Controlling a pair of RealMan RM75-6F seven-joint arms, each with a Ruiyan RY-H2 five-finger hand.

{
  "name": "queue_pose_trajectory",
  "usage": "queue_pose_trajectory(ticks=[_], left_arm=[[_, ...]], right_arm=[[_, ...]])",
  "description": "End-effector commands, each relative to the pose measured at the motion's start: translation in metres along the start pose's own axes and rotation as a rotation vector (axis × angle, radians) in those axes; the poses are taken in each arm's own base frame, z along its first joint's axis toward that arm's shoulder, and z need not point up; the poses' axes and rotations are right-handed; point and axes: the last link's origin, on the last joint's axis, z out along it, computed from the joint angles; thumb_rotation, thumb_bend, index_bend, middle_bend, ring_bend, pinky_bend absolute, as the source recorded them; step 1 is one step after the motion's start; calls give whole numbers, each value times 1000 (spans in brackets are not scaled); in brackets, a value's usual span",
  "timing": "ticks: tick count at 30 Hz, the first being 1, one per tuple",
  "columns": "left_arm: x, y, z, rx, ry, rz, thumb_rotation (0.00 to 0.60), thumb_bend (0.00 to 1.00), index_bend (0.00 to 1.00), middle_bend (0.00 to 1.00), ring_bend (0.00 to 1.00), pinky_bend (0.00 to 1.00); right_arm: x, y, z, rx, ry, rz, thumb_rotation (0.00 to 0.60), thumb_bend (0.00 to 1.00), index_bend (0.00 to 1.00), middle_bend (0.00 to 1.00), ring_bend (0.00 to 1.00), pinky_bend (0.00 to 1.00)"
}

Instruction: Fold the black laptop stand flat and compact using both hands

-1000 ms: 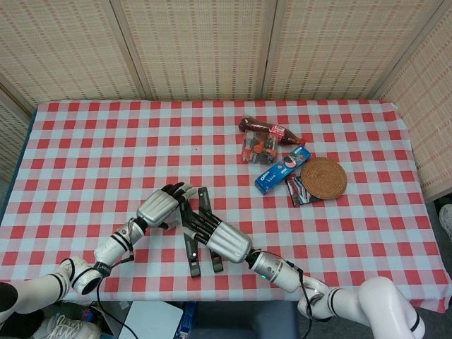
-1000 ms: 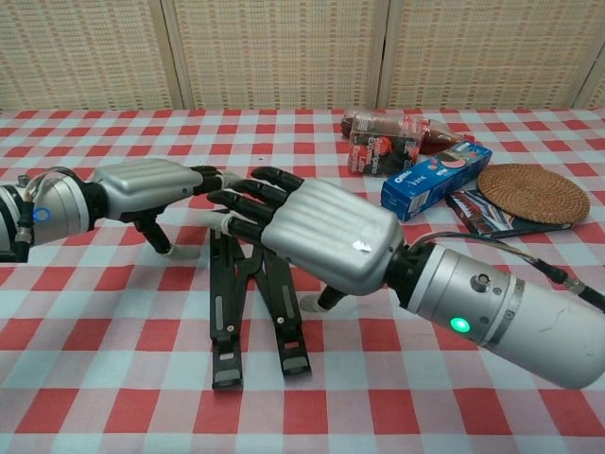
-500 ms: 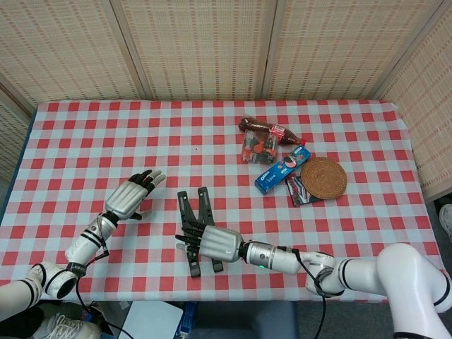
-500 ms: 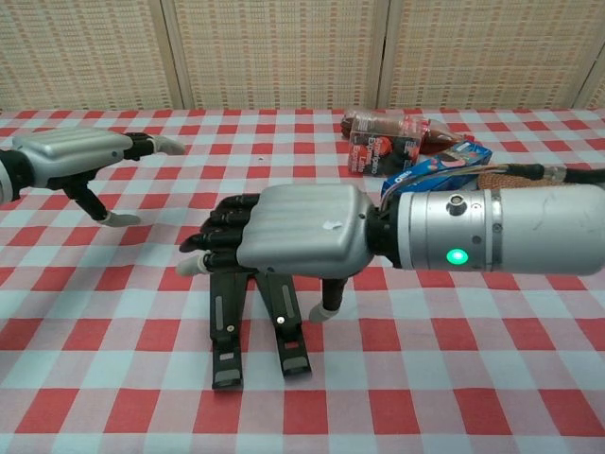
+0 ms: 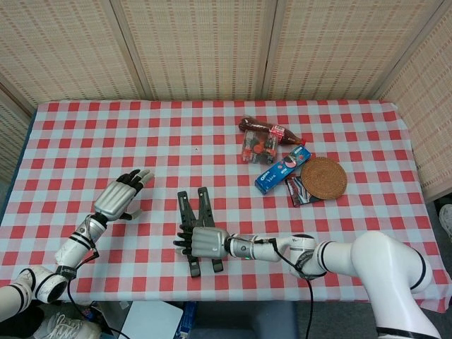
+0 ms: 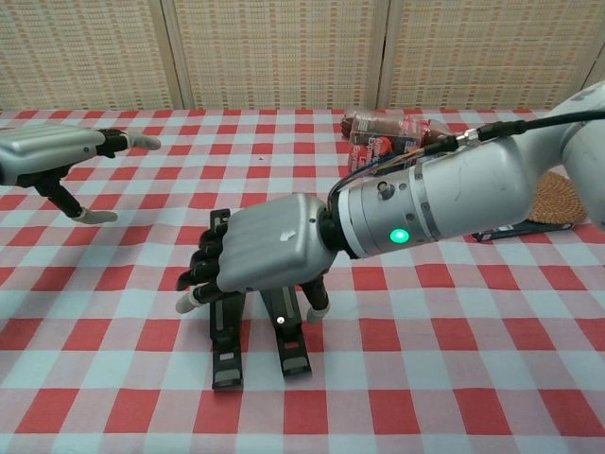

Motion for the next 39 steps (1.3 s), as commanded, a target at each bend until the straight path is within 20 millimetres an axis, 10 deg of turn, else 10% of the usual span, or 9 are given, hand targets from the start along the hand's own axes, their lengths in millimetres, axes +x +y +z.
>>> queue_pose_trajectory(ticks=[1, 16, 34, 36, 39], left_arm=[[-2, -3, -1, 6, 0, -2, 600, 272, 0, 0, 0, 160], [-7, -10, -4, 18, 0, -14, 600, 272, 0, 0, 0, 160], [-6, -8, -3, 6, 5, -8, 600, 272, 0, 0, 0, 160], [-5, -6, -3, 5, 7, -11, 600, 272, 0, 0, 0, 160], [-2, -6, -3, 6, 13, -15, 600, 272, 0, 0, 0, 160]], right_arm=[[-3, -1, 4, 11, -12, -6, 600, 0, 0, 0, 0, 0], [-8, 1, 17, 16, -41, -20, 600, 44, 13, 85, 0, 0], [-9, 4, 11, 1, 40, 17, 600, 201, 446, 417, 63, 0], [-10, 5, 9, -1, 34, 16, 600, 196, 420, 362, 60, 0], [-11, 6, 4, -24, 18, 36, 600, 131, 117, 129, 8, 0]])
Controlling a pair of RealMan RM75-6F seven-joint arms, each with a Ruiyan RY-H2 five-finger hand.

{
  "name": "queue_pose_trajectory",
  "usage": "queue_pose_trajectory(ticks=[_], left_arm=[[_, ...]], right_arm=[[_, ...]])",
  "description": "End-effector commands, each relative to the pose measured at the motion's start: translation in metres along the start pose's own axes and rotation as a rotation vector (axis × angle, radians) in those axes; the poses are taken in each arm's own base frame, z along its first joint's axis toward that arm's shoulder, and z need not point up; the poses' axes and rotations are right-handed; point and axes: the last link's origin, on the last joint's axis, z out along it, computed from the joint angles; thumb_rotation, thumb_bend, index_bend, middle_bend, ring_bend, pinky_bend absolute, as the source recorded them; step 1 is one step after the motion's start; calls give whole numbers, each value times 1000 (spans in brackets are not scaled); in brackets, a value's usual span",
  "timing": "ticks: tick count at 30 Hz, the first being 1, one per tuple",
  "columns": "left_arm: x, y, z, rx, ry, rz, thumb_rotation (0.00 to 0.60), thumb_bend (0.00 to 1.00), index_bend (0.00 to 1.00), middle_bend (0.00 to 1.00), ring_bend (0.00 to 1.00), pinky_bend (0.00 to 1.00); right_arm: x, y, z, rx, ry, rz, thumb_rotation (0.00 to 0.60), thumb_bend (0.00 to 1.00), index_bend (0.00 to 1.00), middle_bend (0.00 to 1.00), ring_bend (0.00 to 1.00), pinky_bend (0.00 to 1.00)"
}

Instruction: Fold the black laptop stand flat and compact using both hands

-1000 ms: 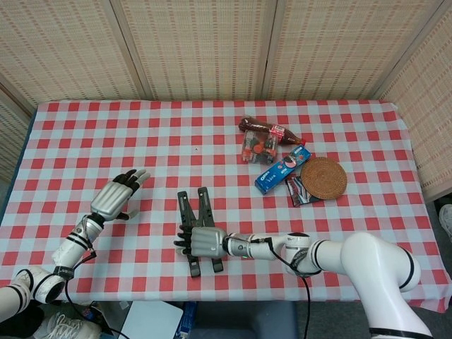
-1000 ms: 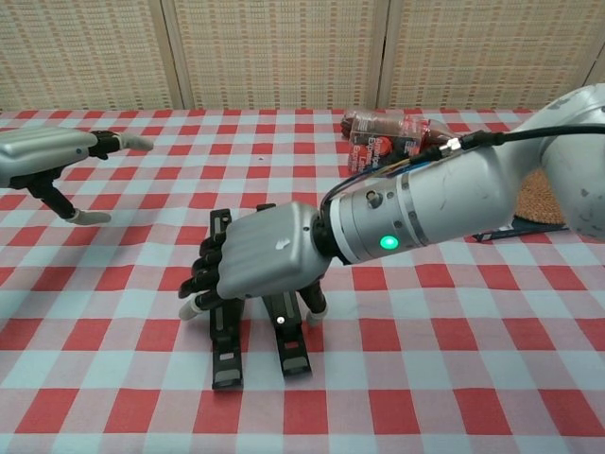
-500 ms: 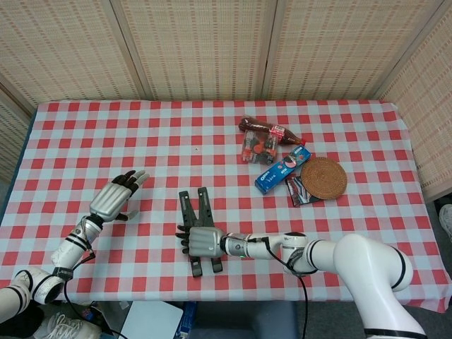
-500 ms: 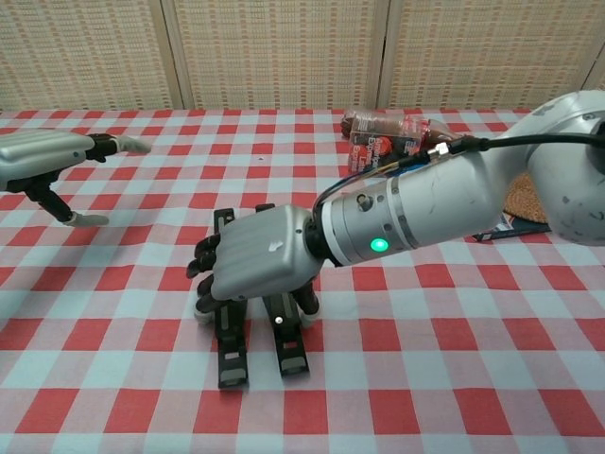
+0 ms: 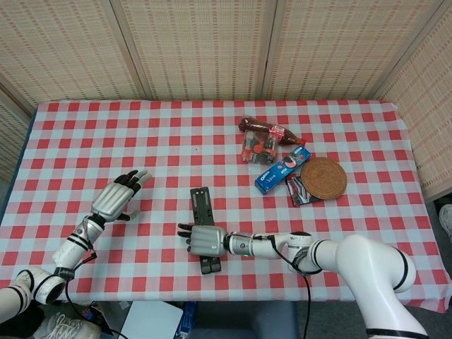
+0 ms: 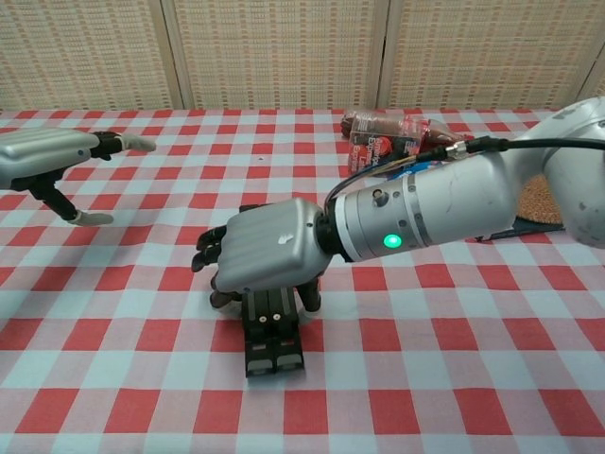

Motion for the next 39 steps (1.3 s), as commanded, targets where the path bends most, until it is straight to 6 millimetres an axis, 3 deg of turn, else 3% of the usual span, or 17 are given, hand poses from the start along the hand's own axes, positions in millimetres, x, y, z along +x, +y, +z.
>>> queue_pose_trajectory(ticks=[1, 3, 9, 12, 20, 23, 25, 28, 31, 39], left_arm=[[3, 0, 0, 3, 6, -5, 600, 272, 0, 0, 0, 160], [7, -1, -1, 10, 15, -11, 600, 272, 0, 0, 0, 160], [23, -8, -18, 65, 63, -33, 600, 272, 0, 0, 0, 160], [29, -14, -32, 104, 80, -54, 600, 272, 0, 0, 0, 159], [35, -41, -81, 238, 121, -18, 600, 272, 0, 0, 0, 160], [34, -49, -105, 283, 139, 0, 600, 271, 0, 0, 0, 160], [33, -52, -116, 299, 153, 7, 600, 271, 0, 0, 0, 160], [30, -60, -148, 359, 182, 33, 600, 271, 0, 0, 0, 160], [29, -60, -170, 395, 206, 13, 600, 272, 0, 0, 0, 160], [28, -58, -207, 438, 261, 17, 600, 271, 0, 0, 0, 160]], right_arm=[[1, 2, -6, -33, -8, 24, 600, 113, 43, 67, 0, 0], [5, 3, -12, -71, 5, 63, 600, 93, 0, 5, 0, 0], [15, 10, -56, -250, 103, 117, 600, 86, 0, 0, 0, 0], [15, 11, -94, -393, 159, 116, 600, 101, 0, 4, 0, 0], [-9, -5, -203, -735, 124, 183, 600, 129, 9, 102, 0, 0], [-19, -15, -243, -860, 109, 234, 600, 131, 27, 132, 0, 12], [-24, -22, -259, -912, 103, 265, 600, 133, 39, 146, 0, 47], [-37, -44, -302, -1067, 97, 344, 600, 134, 42, 145, 0, 70], [-45, -62, -330, -1167, 96, 369, 600, 134, 42, 144, 0, 70], [-62, -99, -372, -1313, 93, 469, 600, 134, 42, 134, 0, 71]])
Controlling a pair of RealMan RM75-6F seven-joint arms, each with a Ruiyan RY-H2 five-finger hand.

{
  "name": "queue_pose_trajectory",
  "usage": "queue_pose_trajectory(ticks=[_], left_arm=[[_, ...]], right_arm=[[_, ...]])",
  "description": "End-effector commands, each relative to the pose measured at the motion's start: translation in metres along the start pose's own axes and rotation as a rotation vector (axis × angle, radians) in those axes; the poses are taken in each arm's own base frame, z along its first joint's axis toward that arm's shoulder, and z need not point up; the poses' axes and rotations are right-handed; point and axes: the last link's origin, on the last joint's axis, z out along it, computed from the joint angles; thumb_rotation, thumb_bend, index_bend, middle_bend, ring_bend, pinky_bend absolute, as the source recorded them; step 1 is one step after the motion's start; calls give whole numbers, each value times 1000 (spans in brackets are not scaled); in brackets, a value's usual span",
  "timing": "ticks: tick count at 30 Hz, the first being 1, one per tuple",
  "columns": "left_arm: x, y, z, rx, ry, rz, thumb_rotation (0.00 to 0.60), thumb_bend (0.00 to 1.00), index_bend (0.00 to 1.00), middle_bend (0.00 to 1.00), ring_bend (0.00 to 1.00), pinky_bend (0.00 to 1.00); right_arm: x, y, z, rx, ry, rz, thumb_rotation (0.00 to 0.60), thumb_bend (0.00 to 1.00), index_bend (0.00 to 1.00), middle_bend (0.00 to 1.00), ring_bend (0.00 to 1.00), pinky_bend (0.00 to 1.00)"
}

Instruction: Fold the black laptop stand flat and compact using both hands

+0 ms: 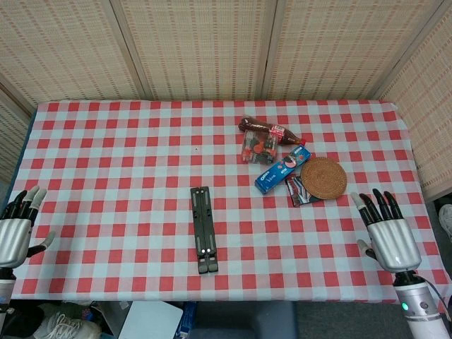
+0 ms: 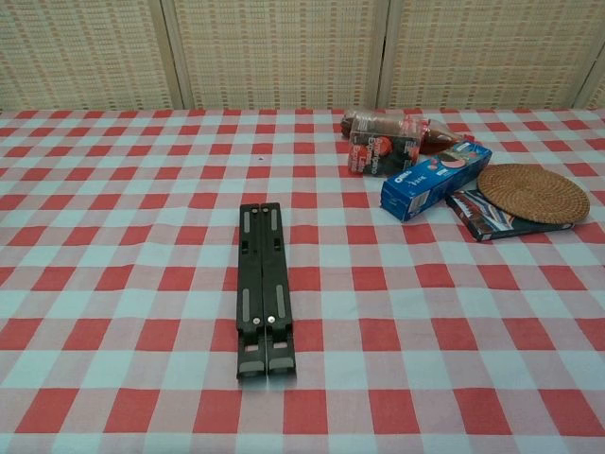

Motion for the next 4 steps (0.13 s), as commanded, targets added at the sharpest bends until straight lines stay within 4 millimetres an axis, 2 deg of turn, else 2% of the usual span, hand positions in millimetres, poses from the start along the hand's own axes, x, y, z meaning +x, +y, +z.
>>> queue_pose_trajectory(ticks=[1, 4], left_arm=[[2, -5, -14, 15, 22, -13, 600, 271, 0, 0, 0, 160], [1, -9, -21, 26, 28, -18, 600, 272, 0, 0, 0, 160]], right_arm=[[-6, 17, -20, -59, -20, 27, 600, 134, 42, 132, 0, 71], [-8, 22, -25, -75, -18, 58, 600, 134, 42, 131, 0, 71]])
